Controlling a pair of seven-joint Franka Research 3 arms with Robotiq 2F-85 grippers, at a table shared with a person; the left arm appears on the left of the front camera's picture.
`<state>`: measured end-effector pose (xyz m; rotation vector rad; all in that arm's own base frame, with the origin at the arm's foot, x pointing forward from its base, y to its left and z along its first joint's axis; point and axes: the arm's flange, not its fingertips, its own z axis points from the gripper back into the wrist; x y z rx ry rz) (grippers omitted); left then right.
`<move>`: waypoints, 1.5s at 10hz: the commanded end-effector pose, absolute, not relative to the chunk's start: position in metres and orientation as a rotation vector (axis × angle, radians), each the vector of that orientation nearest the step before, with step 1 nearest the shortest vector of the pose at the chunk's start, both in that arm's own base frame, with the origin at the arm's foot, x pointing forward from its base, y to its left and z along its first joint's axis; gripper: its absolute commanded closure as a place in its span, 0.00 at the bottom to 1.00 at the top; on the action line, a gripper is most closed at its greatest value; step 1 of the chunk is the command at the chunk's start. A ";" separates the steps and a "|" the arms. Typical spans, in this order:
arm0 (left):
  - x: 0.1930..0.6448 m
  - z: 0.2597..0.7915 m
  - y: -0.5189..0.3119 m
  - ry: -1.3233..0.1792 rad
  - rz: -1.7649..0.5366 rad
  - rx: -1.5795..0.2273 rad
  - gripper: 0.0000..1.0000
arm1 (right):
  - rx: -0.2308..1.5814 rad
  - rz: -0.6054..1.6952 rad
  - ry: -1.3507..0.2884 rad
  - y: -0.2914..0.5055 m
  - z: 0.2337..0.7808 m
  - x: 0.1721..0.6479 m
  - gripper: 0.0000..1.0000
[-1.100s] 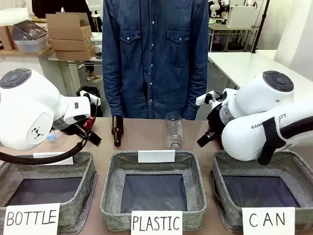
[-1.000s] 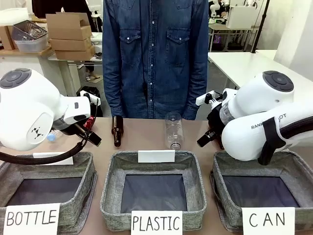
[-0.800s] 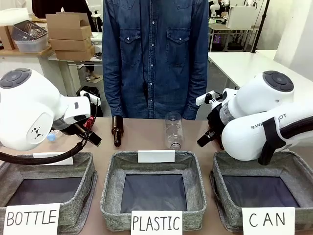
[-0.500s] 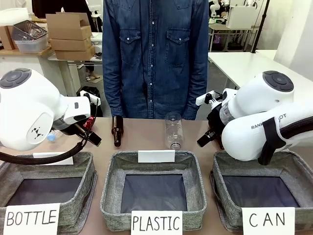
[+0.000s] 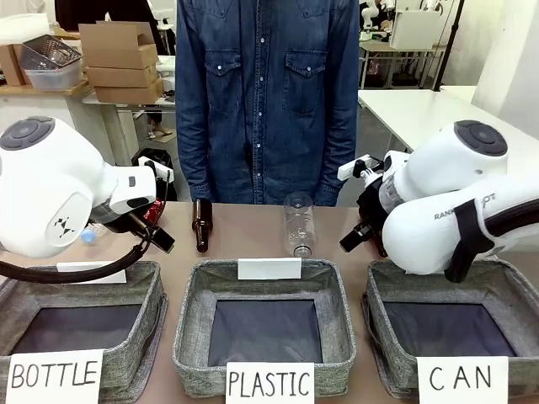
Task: Sort the can waste into the basket.
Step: Pick up the can waste from the table and place it in the right Fabric basket.
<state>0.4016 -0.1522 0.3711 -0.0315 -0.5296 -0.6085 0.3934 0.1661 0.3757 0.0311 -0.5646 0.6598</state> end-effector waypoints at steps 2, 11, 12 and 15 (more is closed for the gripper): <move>0.339 0.464 -0.136 -0.455 -0.688 -0.040 0.00 | 0.124 0.642 -0.508 0.129 0.464 0.339 0.00; 0.311 0.573 -0.084 -0.368 -0.473 -0.754 0.00 | 0.816 0.464 -0.421 0.085 0.549 0.288 0.00; 0.314 0.571 -0.059 -0.215 -0.334 -0.902 0.00 | 1.029 0.402 -0.436 0.059 0.553 0.276 0.00; 0.300 0.533 0.025 -0.377 -0.099 -1.387 0.00 | 1.415 0.062 -0.570 -0.037 0.533 0.272 0.00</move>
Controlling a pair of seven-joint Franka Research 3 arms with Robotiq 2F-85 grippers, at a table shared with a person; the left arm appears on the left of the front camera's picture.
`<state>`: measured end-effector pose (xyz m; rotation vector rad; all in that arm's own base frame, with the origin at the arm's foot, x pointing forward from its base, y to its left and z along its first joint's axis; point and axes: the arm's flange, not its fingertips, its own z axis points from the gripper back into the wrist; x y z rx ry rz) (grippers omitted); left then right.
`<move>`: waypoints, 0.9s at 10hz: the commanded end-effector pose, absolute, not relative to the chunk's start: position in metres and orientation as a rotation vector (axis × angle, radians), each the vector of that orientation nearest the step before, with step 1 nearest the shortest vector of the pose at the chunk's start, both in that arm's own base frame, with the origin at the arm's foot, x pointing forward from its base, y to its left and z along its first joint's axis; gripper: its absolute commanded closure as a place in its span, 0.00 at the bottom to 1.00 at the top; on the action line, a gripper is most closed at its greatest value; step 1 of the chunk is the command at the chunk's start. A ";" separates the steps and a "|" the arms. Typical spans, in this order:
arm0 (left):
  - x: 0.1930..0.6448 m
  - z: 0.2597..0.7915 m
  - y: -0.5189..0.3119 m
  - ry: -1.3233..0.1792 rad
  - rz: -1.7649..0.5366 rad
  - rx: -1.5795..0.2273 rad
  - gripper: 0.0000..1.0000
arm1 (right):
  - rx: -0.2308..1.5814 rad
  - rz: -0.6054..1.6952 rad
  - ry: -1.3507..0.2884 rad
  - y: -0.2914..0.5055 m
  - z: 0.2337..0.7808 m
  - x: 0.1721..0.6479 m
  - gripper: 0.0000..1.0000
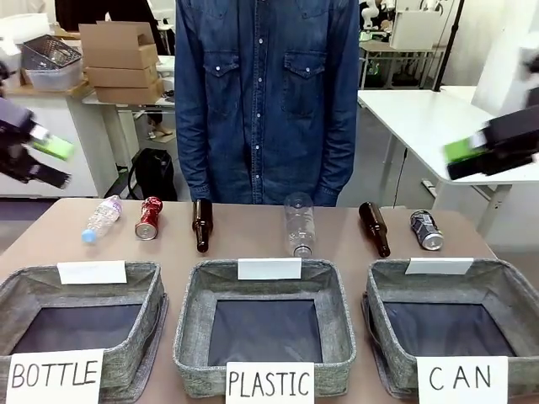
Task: Sort the can waste into the basket.
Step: Pick up the can waste from the table and place it in the right Fabric basket.
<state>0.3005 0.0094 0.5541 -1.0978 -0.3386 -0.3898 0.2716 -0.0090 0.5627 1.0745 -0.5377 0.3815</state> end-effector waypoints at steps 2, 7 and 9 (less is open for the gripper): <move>0.296 0.514 0.026 -0.424 -0.008 -1.437 0.00 | 1.408 -0.116 -0.568 -0.059 0.524 0.278 0.00; 0.295 0.524 0.049 -0.359 -0.132 -1.365 0.00 | 1.326 0.104 -0.546 -0.077 0.544 0.276 0.00; 0.295 0.524 0.049 -0.359 -0.132 -1.365 0.00 | 1.326 0.104 -0.546 -0.077 0.544 0.276 0.00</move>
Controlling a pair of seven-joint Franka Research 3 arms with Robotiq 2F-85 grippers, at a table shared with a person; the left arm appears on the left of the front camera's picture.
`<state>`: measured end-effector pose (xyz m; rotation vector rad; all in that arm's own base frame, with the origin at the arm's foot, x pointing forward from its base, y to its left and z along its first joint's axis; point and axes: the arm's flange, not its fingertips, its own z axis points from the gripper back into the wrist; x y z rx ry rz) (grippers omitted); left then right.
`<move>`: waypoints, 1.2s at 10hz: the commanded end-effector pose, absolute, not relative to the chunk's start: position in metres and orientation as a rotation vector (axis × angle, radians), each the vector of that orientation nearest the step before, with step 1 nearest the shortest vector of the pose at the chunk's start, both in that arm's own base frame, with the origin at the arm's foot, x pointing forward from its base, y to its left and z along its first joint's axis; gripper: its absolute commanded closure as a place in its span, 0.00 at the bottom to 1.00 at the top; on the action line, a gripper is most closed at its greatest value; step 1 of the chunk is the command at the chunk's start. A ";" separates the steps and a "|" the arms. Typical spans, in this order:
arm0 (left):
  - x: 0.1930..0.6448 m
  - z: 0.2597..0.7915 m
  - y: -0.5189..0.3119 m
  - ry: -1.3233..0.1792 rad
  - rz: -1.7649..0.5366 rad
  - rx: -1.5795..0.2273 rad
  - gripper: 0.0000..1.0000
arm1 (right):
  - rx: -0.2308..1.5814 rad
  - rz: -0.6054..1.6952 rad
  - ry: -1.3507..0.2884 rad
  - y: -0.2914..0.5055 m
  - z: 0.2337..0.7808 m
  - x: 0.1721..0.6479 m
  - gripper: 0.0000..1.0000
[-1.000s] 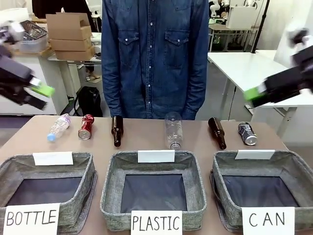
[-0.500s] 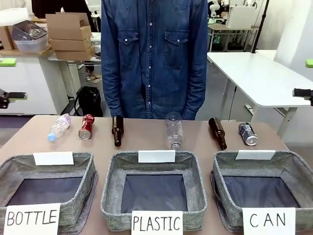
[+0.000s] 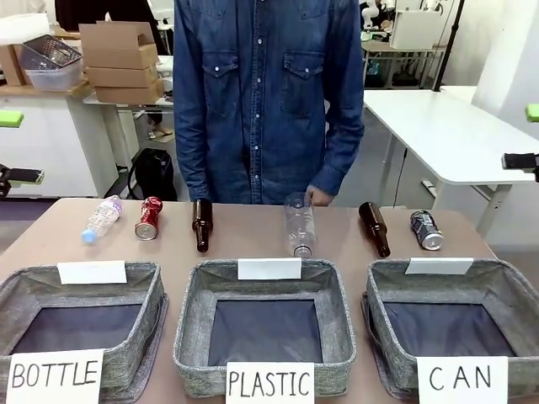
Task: Sort the can waste into the basket.
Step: Pick up the can waste from the table and place it in the right Fabric basket.
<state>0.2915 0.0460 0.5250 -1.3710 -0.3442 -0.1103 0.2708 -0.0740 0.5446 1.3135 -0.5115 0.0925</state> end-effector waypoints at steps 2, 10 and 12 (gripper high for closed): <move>0.292 0.525 0.046 -0.344 -0.110 -1.371 0.00 | 1.326 0.104 -0.546 -0.077 0.544 0.276 0.00; 0.503 0.542 -0.015 0.004 0.272 -0.917 0.00 | 1.326 0.104 -0.546 -0.077 0.544 0.276 0.00; 0.540 0.516 -0.035 -0.019 0.383 -0.732 0.00 | 1.326 0.104 -0.546 -0.077 0.544 0.276 0.00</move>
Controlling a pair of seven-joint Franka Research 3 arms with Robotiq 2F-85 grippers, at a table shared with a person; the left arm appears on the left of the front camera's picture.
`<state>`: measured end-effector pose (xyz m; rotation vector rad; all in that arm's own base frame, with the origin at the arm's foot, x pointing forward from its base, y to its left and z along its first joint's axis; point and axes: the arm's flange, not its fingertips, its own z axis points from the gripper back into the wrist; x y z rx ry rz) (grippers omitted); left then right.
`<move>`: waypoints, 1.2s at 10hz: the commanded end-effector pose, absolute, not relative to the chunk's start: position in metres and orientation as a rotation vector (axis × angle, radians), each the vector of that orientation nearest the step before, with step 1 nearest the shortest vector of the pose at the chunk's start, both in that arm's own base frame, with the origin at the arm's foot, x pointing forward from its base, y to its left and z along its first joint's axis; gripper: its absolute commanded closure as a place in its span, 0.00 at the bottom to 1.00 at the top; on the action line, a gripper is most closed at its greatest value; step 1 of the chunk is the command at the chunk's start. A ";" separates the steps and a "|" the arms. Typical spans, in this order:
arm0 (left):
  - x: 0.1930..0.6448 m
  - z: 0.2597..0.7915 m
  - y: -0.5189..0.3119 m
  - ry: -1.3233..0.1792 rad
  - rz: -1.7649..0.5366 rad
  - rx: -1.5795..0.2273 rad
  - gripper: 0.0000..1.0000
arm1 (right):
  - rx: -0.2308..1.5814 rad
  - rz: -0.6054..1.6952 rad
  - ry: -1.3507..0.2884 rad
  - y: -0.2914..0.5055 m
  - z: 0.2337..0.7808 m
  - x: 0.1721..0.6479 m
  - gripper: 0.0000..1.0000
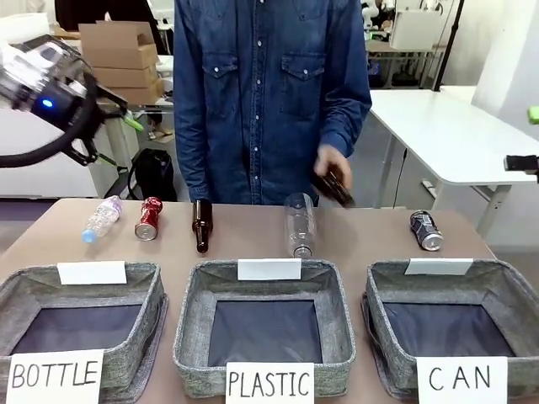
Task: Sort the can waste into the basket.
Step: Pick up the can waste from the table and place it in the right Fabric basket.
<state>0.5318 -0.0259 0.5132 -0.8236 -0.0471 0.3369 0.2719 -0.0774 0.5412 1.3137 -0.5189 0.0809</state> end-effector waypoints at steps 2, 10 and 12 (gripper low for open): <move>0.576 0.467 -0.054 0.056 0.418 -0.422 0.00 | 1.326 0.104 -0.546 -0.077 0.544 0.276 0.00; 0.625 0.389 -0.066 0.128 0.303 -0.344 0.00 | 1.326 0.104 -0.546 -0.077 0.544 0.276 0.00; 0.628 0.381 -0.061 0.006 0.294 -0.280 0.00 | 1.326 0.104 -0.546 -0.077 0.544 0.276 0.00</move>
